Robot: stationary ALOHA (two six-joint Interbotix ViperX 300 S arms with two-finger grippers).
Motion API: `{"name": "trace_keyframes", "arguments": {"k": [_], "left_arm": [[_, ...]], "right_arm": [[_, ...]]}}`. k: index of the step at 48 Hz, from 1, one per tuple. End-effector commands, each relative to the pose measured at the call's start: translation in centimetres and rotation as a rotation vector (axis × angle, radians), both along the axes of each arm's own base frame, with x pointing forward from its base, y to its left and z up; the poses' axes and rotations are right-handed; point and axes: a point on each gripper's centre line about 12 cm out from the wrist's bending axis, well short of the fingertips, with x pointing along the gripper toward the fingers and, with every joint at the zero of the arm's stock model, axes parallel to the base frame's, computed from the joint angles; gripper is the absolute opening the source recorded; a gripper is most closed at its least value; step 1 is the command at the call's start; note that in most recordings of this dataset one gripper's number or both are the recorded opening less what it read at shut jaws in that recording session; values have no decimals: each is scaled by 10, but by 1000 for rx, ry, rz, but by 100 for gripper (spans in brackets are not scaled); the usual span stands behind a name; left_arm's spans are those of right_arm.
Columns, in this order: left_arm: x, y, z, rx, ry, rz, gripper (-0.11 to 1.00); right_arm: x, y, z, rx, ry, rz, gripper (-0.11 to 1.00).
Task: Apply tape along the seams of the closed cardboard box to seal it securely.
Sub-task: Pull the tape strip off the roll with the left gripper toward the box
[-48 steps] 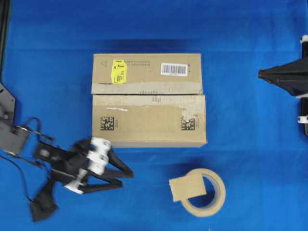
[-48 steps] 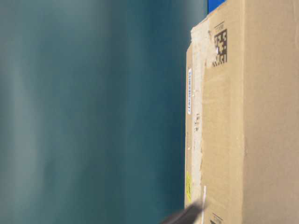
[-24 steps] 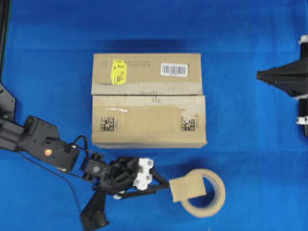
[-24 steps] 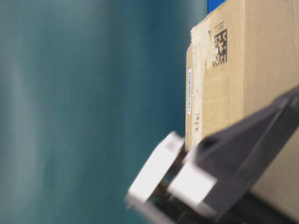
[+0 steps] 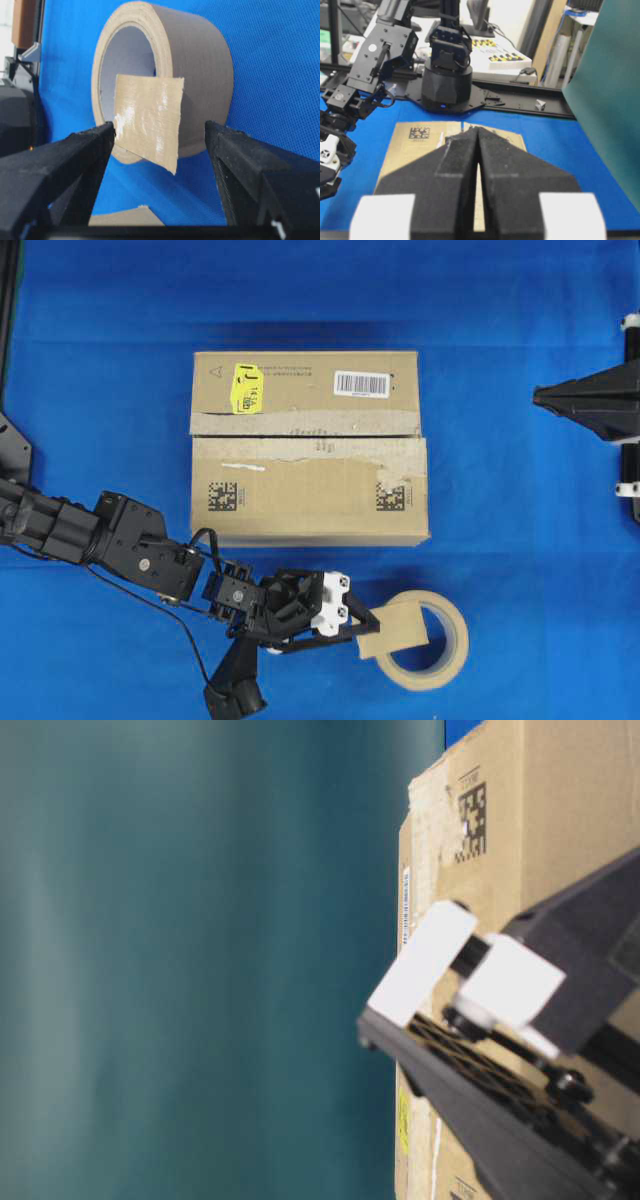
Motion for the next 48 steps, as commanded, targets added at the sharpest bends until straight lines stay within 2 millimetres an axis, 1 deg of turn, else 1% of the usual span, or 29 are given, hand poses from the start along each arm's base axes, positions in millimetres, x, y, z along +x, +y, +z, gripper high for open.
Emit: {"name": "trace_keyframes", "arguments": {"k": [1, 5, 8, 17, 20, 25, 31, 36, 41, 48], "left_arm": [[4, -5, 14, -15, -37, -7, 69], [4, -5, 13, -13, -31, -7, 65], [5, -5, 12, -11, -19, -6, 59], [7, -7, 10, -20, 12, 0, 23], [8, -6, 10, -20, 17, 4, 15], [7, -4, 9, -18, 27, 7, 4], [5, -4, 9, -15, 41, 6, 2], [3, -4, 13, -14, 34, 5, 2], [0, 0, 25, -17, 14, 7, 2], [-8, 11, 47, -19, -28, 20, 2]], "right_arm": [[3, 0, 9, -8, -20, 2, 0], [3, 0, 9, -10, -20, 1, 0], [3, 0, 8, -8, -17, 1, 0], [4, 0, 8, -10, -15, 1, 0], [4, 0, 8, -10, -13, 1, 0], [4, 0, 7, -9, -12, 3, 0], [4, 0, 7, -9, -12, 3, 0], [4, 0, 8, -10, -15, 3, 0], [4, 0, 8, -10, -13, 3, 0], [3, 1, 9, -10, -18, 4, 0]]}}
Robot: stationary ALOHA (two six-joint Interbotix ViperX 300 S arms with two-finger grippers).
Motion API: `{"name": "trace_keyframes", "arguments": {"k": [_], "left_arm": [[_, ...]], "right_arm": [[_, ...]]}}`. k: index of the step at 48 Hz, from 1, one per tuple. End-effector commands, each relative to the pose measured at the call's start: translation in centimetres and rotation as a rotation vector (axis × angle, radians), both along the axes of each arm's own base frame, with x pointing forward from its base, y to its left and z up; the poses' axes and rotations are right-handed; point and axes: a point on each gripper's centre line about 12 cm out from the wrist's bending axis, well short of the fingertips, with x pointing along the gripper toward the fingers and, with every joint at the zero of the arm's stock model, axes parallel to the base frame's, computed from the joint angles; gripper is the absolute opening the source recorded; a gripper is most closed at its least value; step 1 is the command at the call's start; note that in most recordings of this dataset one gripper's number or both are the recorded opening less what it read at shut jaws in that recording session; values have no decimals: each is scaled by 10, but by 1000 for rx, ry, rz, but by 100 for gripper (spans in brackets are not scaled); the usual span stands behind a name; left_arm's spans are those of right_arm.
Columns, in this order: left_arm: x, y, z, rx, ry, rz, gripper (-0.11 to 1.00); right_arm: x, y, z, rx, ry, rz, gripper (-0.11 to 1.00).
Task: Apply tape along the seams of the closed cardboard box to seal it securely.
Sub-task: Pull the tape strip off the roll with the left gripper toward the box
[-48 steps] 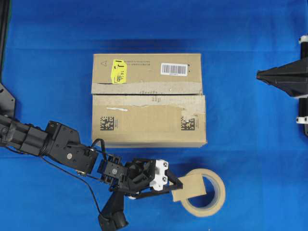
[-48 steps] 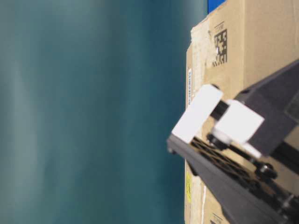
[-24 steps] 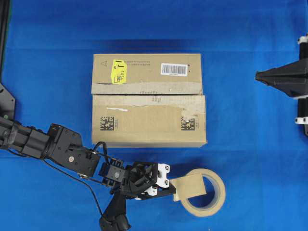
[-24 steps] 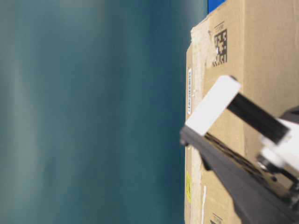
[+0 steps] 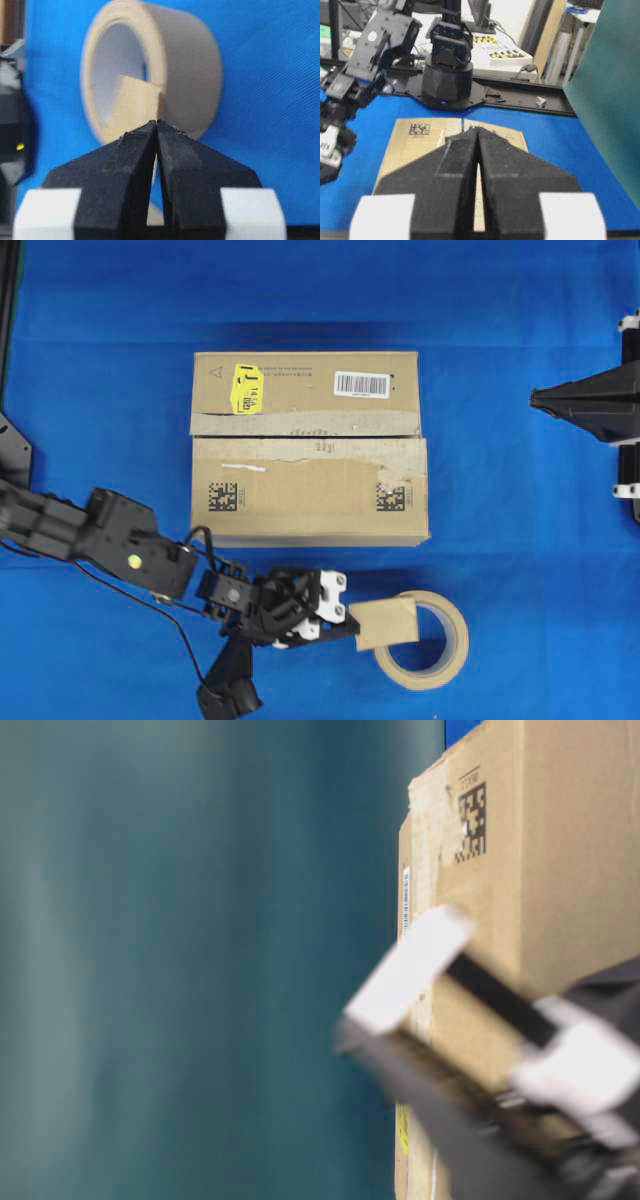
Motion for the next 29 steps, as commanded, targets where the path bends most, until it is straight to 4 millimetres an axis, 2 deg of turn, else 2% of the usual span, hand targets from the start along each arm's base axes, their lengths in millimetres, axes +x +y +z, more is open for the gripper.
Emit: {"name": "trace_keyframes", "arguments": {"k": [1, 3, 12, 23, 29], "left_arm": [[-3, 8, 34, -22, -72, 13, 2], [-6, 11, 46, -25, -98, 16, 2], [-17, 28, 79, 67, -198, 1, 2], [-22, 64, 98, 211, -275, 27, 2], [-20, 84, 104, 225, -286, 74, 2]], "right_arm": [[2, 1, 12, -4, -31, 3, 0], [1, 1, 13, -4, -34, 5, 0], [0, 1, 17, -6, -44, 5, 0], [-4, 1, 28, -14, -49, 5, 0], [-6, 2, 35, -26, -48, 7, 0]]}}
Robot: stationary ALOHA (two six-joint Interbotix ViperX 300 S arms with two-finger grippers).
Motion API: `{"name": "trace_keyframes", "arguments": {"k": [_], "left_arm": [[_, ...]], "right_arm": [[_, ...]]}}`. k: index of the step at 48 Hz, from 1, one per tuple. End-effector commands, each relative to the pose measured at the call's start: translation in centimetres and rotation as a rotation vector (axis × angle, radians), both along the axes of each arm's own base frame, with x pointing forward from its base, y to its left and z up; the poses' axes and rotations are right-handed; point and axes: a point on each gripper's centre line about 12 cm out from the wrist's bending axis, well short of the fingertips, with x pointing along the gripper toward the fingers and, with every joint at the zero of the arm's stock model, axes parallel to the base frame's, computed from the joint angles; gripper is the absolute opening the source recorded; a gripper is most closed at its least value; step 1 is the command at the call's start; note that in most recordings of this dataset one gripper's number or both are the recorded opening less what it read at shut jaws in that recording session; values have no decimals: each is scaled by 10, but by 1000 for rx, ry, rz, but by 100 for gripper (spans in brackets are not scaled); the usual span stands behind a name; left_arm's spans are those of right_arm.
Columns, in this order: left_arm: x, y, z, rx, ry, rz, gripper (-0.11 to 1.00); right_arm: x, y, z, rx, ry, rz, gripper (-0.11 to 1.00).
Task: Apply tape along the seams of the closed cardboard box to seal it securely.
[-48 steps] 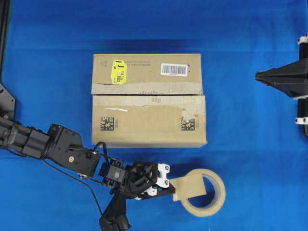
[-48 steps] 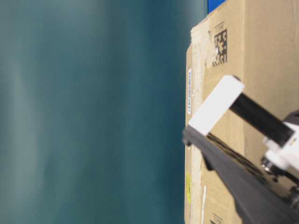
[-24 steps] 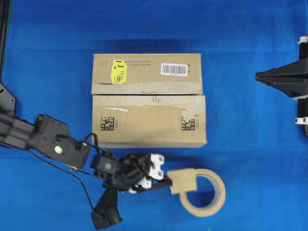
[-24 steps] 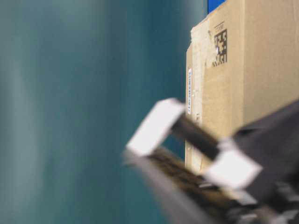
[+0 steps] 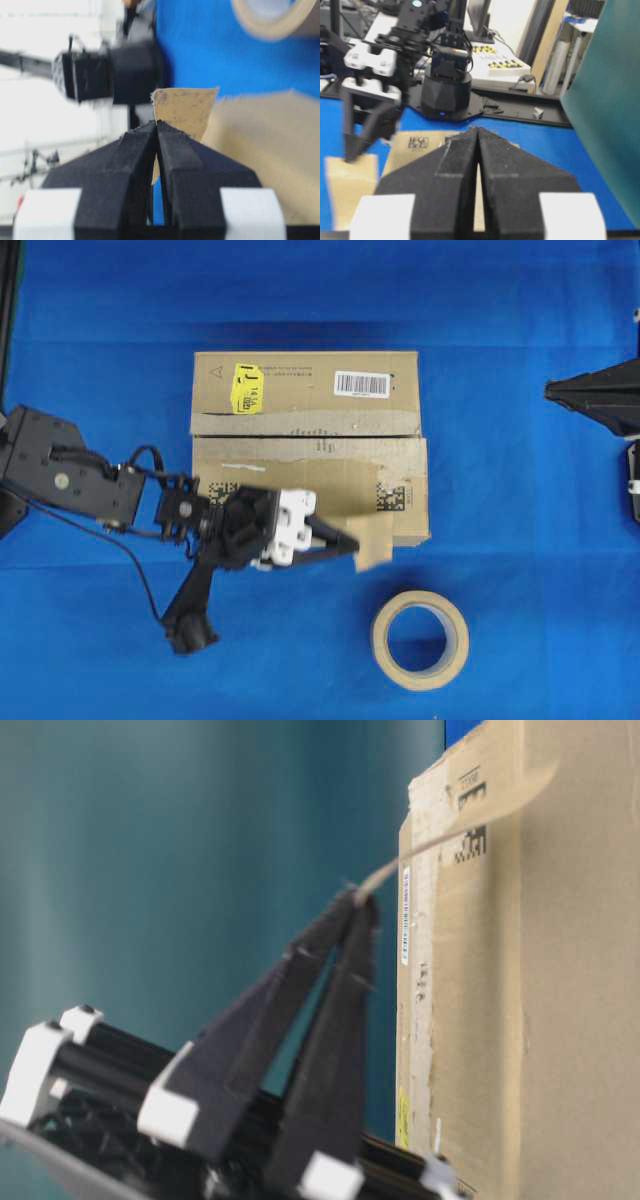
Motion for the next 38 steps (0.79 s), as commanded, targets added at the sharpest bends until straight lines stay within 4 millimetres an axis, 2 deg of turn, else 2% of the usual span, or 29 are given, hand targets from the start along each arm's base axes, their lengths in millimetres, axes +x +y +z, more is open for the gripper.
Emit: {"name": "trace_keyframes", "arguments": {"k": [1, 18, 38], "left_arm": [[-1, 12, 17, -8, -47, 30, 2], [-17, 53, 19, 34, -23, 114, 2], [-31, 74, 18, 75, 5, 157, 2]], "right_arm": [[0, 1, 17, -12, -29, 2, 0], [2, 1, 23, -44, -28, 4, 0], [13, 2, 20, -89, -34, 11, 0]]}}
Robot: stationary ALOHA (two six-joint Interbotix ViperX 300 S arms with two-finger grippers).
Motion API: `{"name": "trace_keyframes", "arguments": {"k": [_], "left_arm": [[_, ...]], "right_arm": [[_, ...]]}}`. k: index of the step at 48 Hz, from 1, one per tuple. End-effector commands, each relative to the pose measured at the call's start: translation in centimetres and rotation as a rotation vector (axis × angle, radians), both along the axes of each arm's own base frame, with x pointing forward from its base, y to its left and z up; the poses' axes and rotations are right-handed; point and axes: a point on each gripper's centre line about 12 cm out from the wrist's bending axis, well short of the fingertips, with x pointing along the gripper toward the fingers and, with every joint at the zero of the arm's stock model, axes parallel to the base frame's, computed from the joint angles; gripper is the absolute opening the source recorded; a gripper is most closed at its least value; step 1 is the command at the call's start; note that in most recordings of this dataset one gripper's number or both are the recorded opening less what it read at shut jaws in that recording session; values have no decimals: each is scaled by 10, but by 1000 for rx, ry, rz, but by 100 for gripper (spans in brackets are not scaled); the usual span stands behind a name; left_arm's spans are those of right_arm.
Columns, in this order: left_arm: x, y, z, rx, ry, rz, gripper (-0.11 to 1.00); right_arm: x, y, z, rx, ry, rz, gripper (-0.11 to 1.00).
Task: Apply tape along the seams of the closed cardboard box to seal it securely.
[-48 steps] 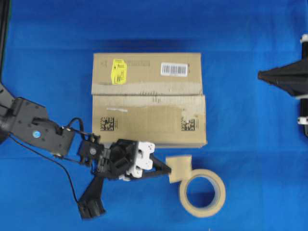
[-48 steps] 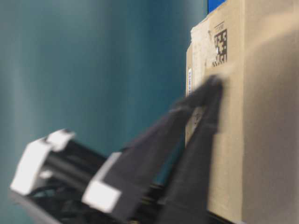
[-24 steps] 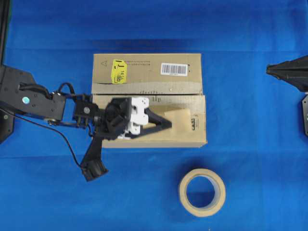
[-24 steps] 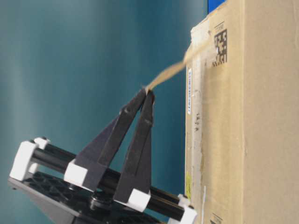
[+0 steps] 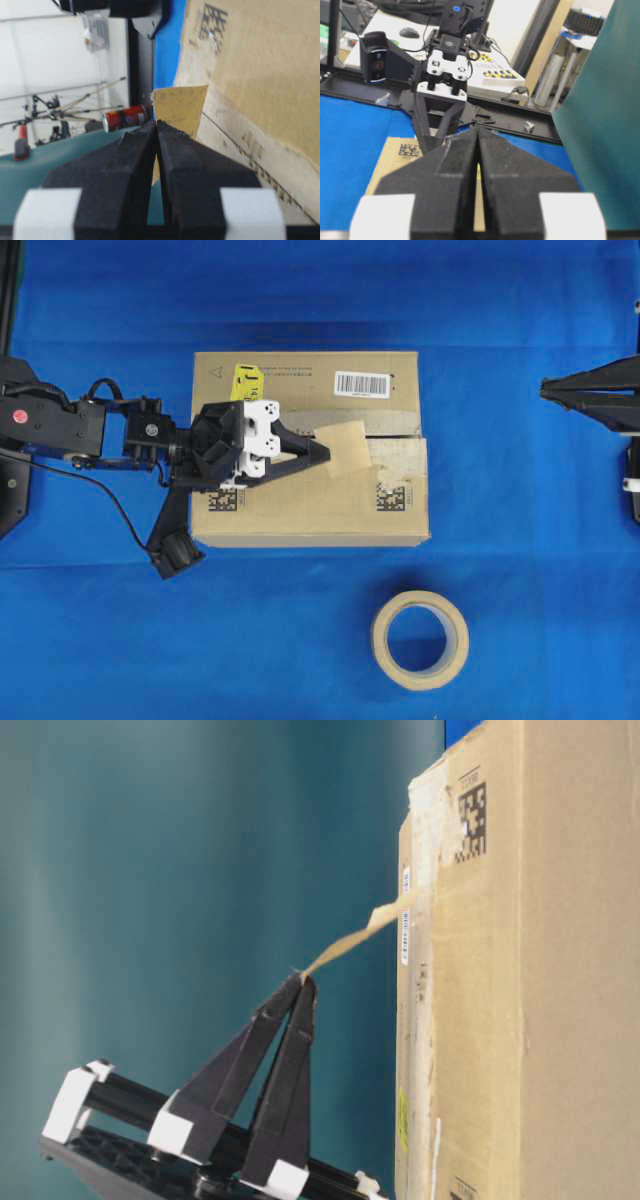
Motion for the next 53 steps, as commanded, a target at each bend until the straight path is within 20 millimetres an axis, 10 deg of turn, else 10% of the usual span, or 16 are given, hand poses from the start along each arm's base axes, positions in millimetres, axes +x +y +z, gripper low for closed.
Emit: {"name": "trace_keyframes", "arguments": {"k": [1, 53], "left_arm": [[-1, 5, 10, 1, -18, 11, 2], [-15, 13, -8, 0, 169, 33, 2]], "right_arm": [[4, 1, 11, -5, -34, 4, 0], [31, 0, -6, 25, 9, 12, 0]]}}
